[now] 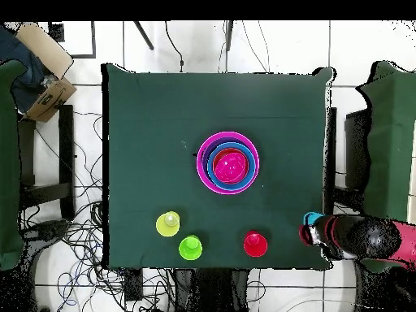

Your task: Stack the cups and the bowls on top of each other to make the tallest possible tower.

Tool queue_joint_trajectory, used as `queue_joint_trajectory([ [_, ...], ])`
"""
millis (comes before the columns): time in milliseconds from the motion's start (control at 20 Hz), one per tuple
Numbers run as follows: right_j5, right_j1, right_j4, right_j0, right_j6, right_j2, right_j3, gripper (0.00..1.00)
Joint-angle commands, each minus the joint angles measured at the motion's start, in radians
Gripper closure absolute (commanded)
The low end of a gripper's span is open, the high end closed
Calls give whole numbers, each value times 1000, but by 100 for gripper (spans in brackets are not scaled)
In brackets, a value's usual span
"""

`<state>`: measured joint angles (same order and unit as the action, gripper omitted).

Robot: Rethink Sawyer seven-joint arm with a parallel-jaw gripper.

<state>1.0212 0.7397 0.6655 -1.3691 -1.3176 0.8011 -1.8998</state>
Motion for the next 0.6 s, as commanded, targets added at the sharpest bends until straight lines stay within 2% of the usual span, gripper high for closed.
queue_joint_trajectory([
  [50, 280, 189, -86, 108, 243, 89, 52, 100],
  [150, 321, 202, -91, 131, 224, 89, 71, 100],
  [300, 320, 189, -98, 170, 157, 81, 80, 100],
  [400, 271, 189, -96, 190, 102, 73, 52, 100],
  [600, 138, 237, -132, 215, -1, 76, -56, 100],
])
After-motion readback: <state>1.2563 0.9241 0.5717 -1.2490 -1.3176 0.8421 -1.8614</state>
